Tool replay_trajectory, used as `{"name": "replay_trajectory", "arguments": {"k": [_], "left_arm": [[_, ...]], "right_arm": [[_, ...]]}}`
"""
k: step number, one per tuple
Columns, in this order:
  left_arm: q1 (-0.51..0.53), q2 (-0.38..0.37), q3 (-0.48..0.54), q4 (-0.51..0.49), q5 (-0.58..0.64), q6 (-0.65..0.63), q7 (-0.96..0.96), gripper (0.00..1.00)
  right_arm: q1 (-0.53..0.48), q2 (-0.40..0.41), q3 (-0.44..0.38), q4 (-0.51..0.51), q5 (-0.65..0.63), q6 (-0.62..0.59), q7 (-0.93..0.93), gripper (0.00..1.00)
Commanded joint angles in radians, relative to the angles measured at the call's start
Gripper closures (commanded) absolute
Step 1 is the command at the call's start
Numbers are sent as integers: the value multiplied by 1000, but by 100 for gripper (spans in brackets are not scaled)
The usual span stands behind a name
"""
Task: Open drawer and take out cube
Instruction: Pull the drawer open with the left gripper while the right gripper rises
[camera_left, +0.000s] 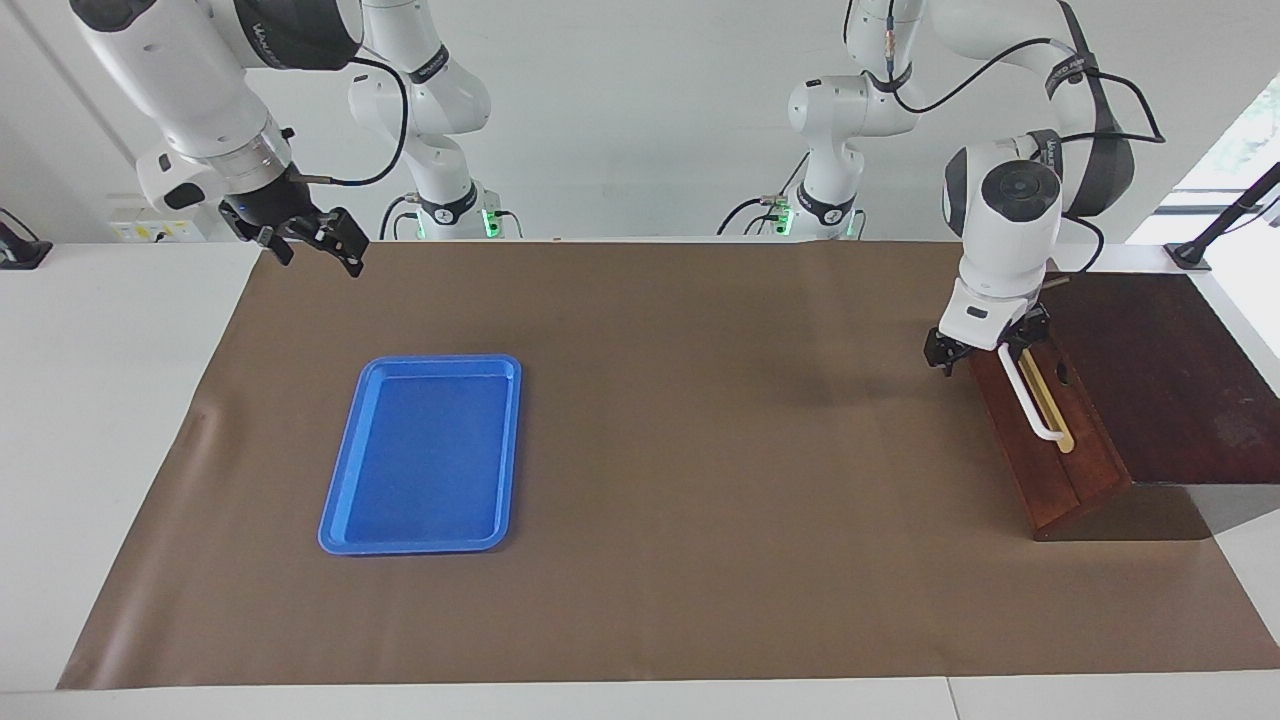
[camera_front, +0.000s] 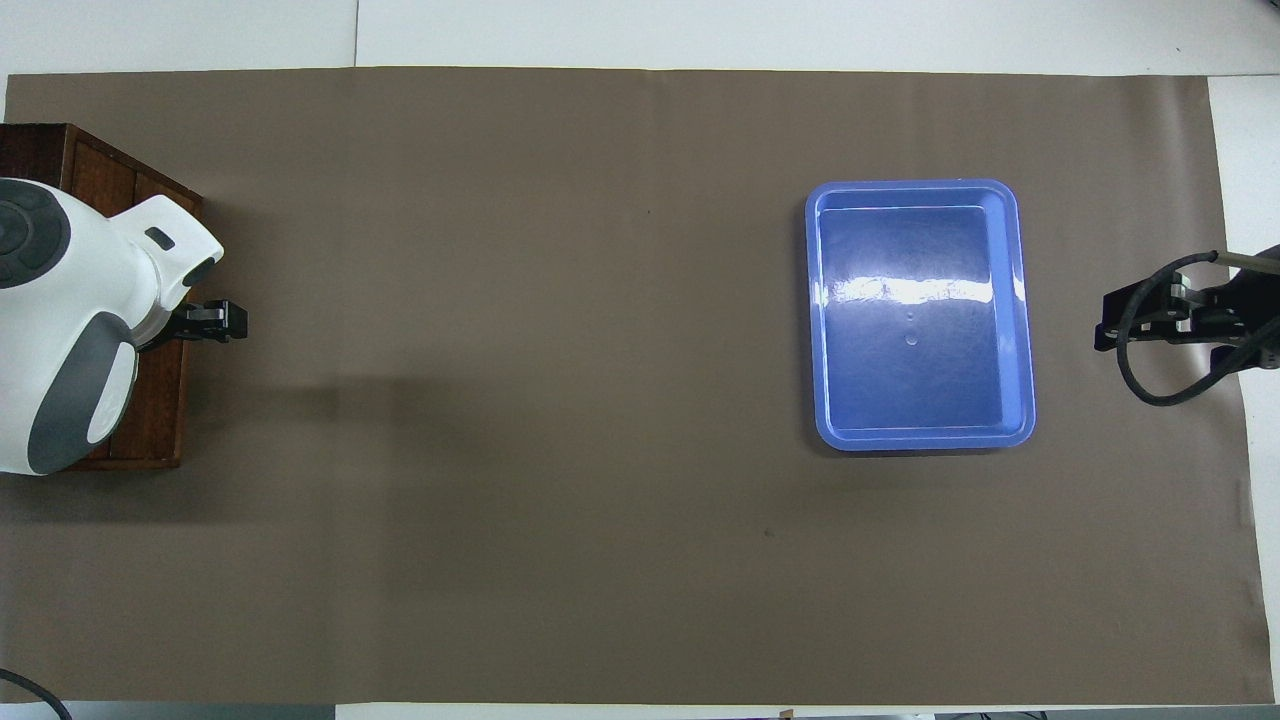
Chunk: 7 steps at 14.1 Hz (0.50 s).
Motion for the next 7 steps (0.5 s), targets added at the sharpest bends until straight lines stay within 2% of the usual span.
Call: {"name": "replay_trajectory", "arguments": {"k": [1,7], "left_arm": [[7,0,-4,-29,50,30,-54,0],[58,3,-6,-69,50,114,-54,0]], "right_arm": [[0,-24,9,-28,-4,7,-31,0],[-3,-23,12,-28,-4,18,-169,0]]}}
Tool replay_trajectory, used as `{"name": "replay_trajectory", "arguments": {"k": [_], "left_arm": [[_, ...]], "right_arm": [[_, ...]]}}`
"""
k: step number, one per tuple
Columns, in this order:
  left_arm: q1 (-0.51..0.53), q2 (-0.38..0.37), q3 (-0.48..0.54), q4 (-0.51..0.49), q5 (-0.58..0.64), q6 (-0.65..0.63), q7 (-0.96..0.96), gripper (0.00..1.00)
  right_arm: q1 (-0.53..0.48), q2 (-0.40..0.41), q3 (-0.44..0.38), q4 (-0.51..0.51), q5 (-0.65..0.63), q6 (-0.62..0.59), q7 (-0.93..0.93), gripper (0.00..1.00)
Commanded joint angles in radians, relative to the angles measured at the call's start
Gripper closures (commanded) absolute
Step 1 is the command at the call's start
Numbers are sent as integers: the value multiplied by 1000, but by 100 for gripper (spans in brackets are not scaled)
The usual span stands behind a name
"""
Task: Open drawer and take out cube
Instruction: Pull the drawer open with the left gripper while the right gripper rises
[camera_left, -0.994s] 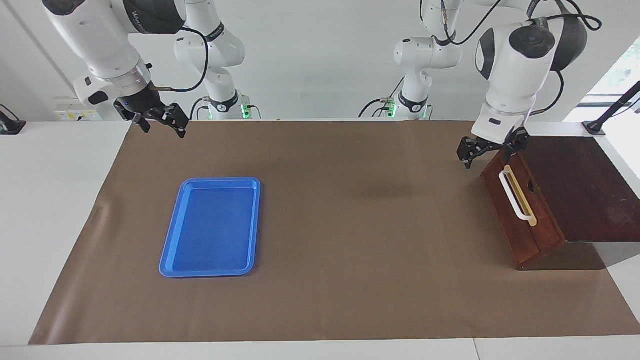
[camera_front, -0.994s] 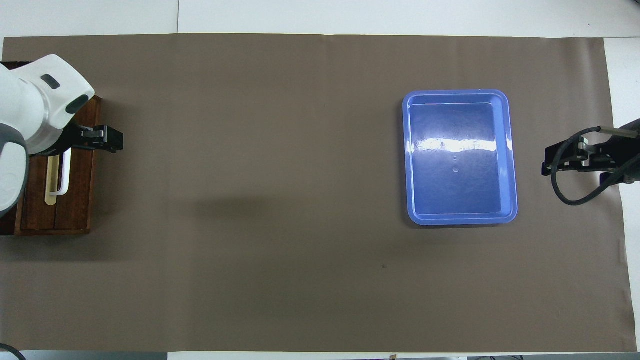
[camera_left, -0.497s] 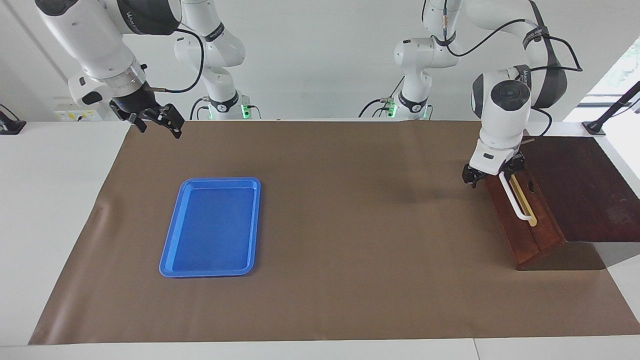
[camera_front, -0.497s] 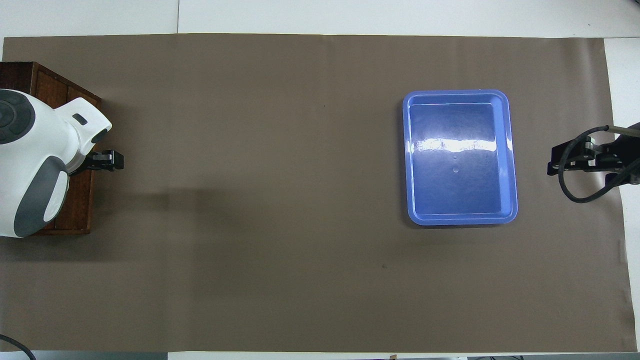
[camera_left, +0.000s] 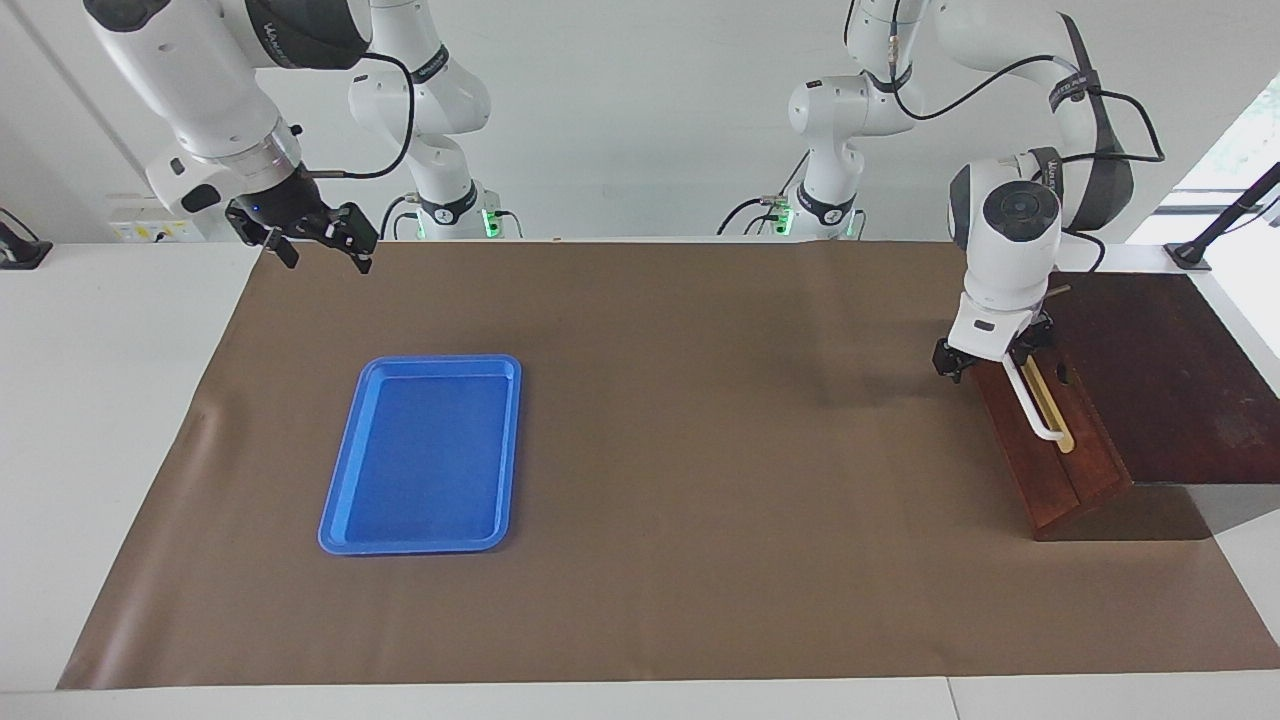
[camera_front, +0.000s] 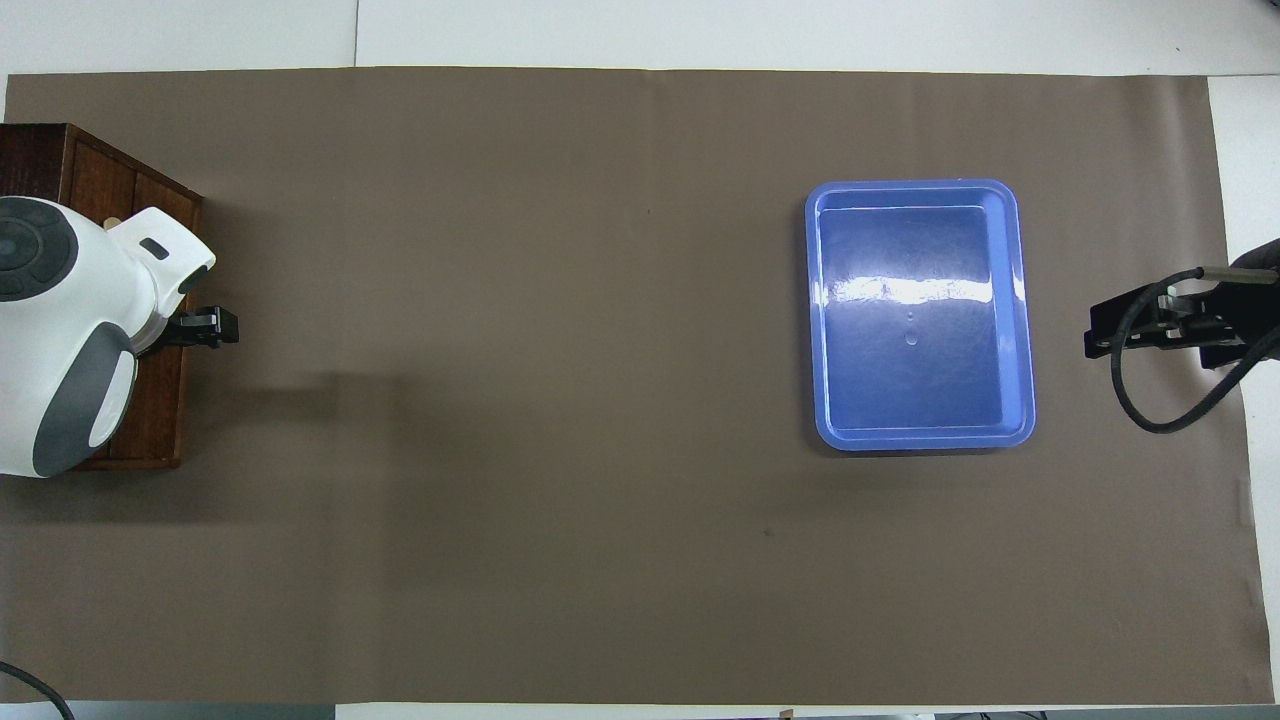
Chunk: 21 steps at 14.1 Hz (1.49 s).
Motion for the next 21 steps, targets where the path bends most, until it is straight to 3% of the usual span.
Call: {"name": "replay_trajectory", "arguments": {"k": [1,6,8,15,21], "left_arm": [[23,-2,-5,-35,25,66,-18,0],[12,23,-5,-37,25,129,-15,0],[7,24,-5,-49,25,140,-16,0],[-54,28,-9,-48,23,163,-32,0],[-155,29,-10,-37,12,152,-85,0]], "right_arm": [[-17,-20,3,-23,-1,33,-37,0],[-43,-16,-9,-25,57,59,-105,0],[-32,-12,-5,-26,59,95,200,0],[60,100,5,29,76,164,818,0],[132,256,5,171,131,168,1108,3]]}}
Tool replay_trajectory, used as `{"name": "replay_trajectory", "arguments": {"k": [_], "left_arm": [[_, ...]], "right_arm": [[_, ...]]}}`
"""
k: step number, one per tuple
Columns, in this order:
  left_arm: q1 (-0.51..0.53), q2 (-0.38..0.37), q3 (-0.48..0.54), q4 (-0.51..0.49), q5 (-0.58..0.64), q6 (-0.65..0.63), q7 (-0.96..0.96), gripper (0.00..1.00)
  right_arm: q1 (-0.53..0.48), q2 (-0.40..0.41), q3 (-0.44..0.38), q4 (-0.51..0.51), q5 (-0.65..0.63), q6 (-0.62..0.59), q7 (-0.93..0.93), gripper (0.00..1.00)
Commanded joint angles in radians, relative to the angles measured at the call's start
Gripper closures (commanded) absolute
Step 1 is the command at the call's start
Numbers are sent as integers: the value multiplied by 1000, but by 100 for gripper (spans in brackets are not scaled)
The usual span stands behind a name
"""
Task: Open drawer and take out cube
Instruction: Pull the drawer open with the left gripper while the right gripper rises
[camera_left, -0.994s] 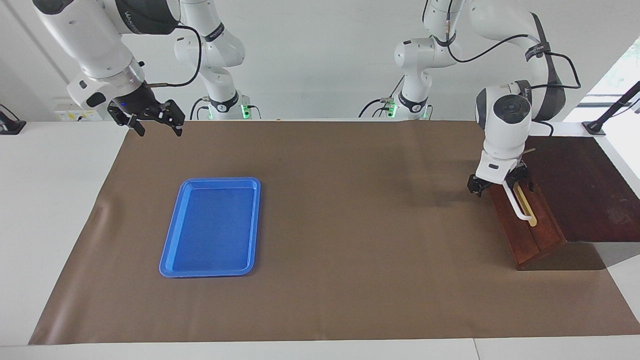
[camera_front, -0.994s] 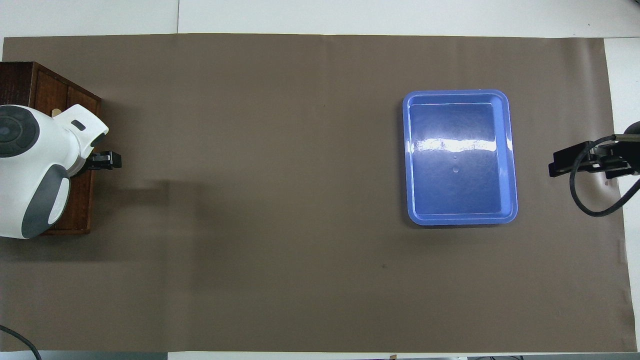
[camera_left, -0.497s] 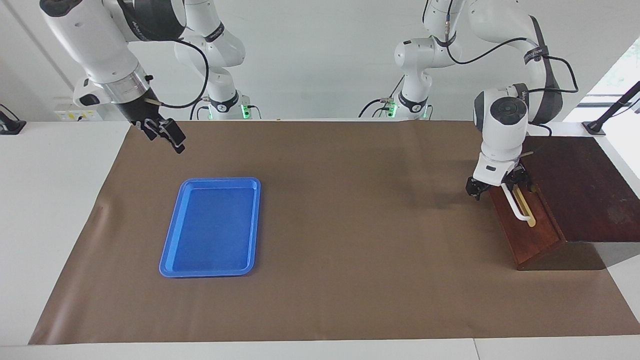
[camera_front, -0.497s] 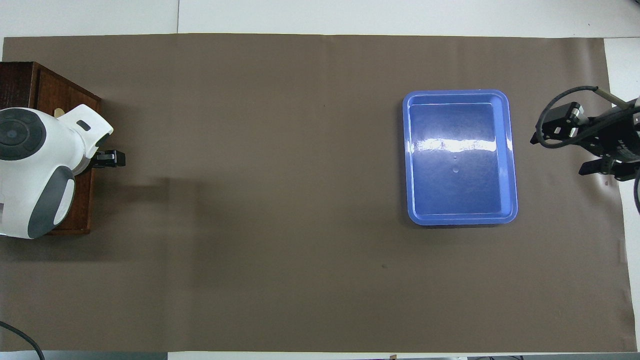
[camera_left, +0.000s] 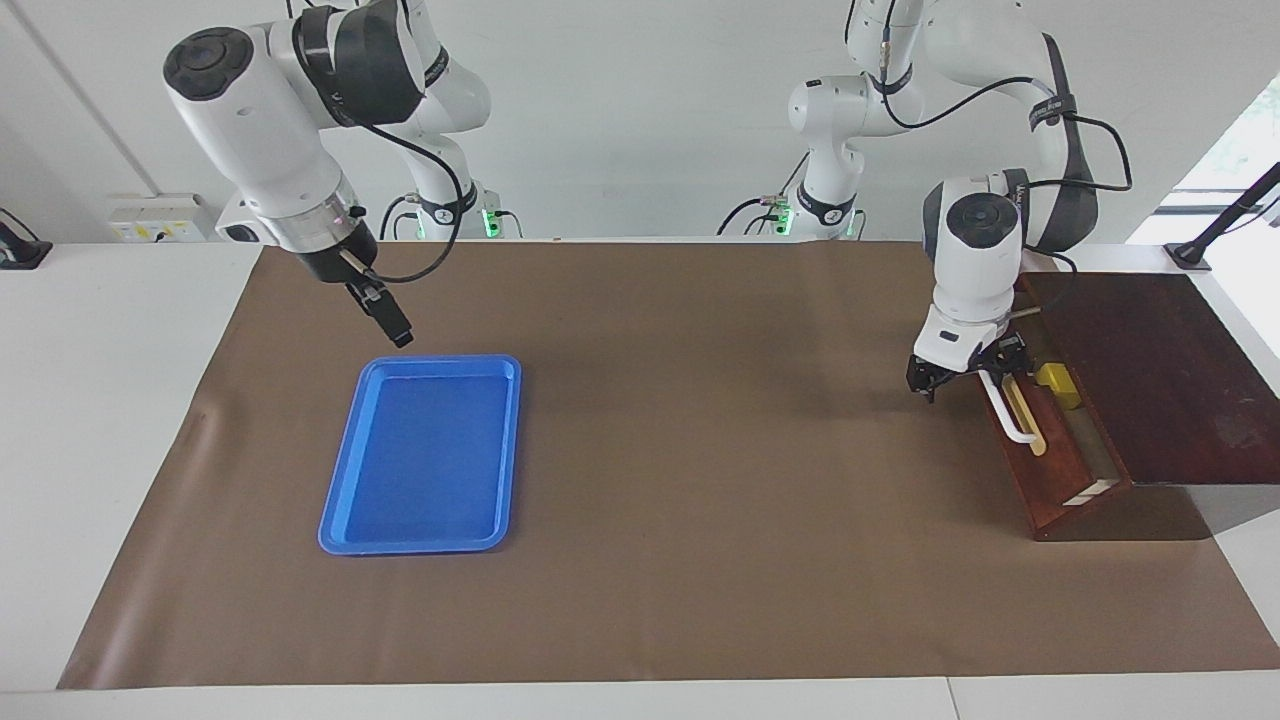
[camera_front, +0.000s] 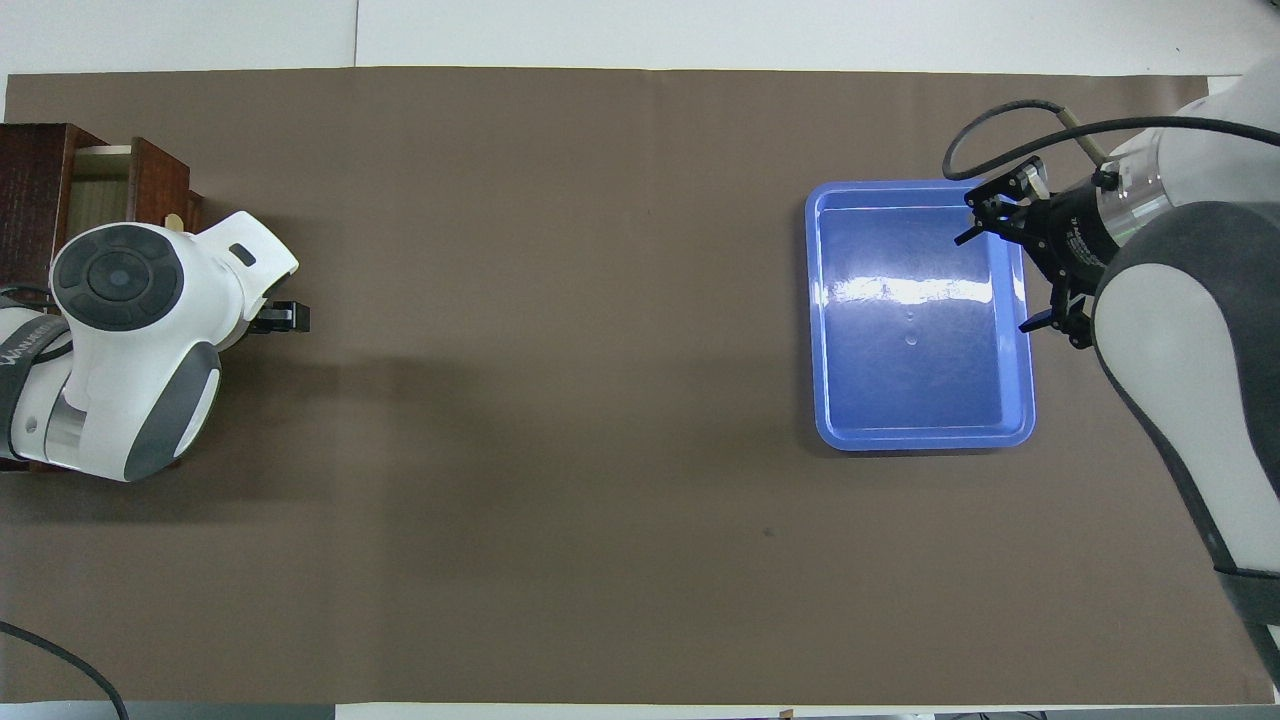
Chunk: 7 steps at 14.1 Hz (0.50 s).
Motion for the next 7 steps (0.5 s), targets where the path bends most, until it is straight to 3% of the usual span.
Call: {"name": "replay_trajectory", "arguments": {"k": [1,7], "left_arm": [[-67,2,0,1,-8,18,-40,0],[-173,19,2,47,-116,-39,-98,0]], "right_arm": [[24,103,1,117,41,9,138,3],[101,141,1,114,169,71,439,4]]}}
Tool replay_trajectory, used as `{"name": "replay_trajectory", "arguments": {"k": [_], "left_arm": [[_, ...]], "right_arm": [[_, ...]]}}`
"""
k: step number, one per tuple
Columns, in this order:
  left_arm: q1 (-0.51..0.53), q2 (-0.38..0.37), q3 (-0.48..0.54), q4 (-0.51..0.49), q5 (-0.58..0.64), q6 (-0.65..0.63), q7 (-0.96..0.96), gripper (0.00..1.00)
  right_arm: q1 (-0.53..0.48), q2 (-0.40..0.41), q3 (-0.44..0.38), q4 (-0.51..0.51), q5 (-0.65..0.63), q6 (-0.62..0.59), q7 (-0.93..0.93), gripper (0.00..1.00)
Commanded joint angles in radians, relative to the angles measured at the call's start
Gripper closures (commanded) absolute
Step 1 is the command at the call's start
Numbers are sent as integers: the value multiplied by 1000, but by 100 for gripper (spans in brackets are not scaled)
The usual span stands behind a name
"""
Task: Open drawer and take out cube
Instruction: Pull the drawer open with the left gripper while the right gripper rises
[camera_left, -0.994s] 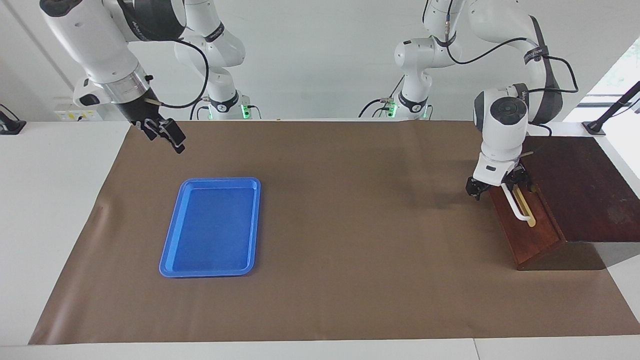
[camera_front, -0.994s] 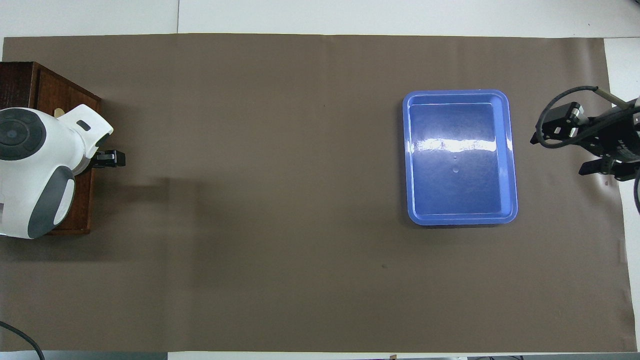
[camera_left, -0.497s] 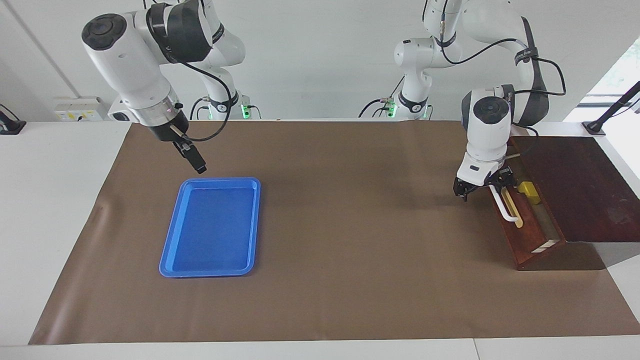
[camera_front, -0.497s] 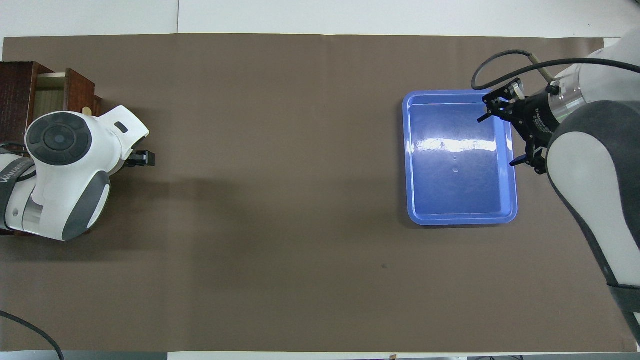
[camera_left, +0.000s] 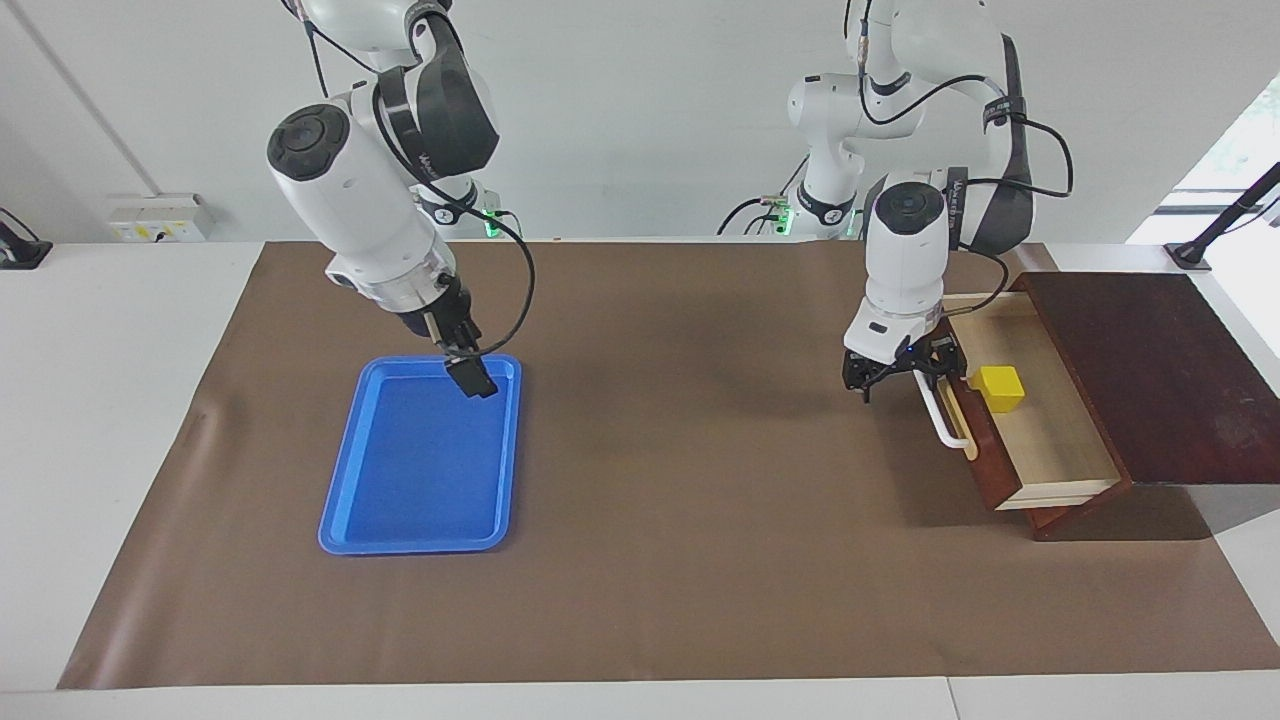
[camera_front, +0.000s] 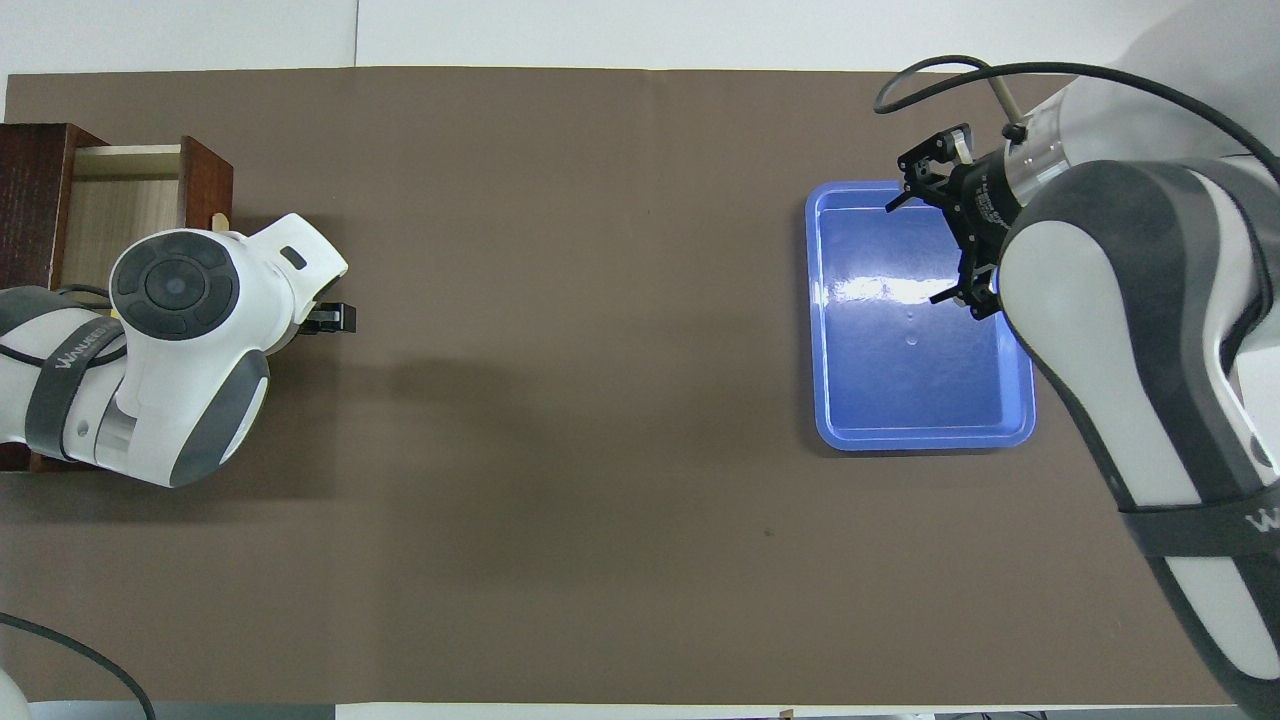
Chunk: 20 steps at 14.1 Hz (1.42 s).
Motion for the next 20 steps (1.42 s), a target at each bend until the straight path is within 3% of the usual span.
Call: {"name": "replay_trajectory", "arguments": {"k": [1,6,9,11,13,15,17,20], "left_arm": [[-65,17,3,31,-62,-27,-37,0],[-67,32,3,86,-74,-89,-37,0],[-59,122,6,352,-200,-307,-80,0],[-44,149,12,497,-221,-435,-188,0],[23,106,28,513,-281,-451,-302,0],[120,46,29,501,-339,-474,-338,0],[163,38,34,499,-338,-488,-414,0],[238,23,37,455,-338,-442,-674,0]], "right_arm": [[-9,9,-1,12,76,-3,76,4],[26,21,-2,7,142,38,145,4],[61,58,-2,25,182,38,146,4],[84,119,-2,109,182,29,151,5],[88,162,-1,183,182,-3,166,5],[109,160,-5,179,168,3,166,5],[101,160,-5,179,174,6,165,5],[100,160,-5,177,173,15,162,5]]}}
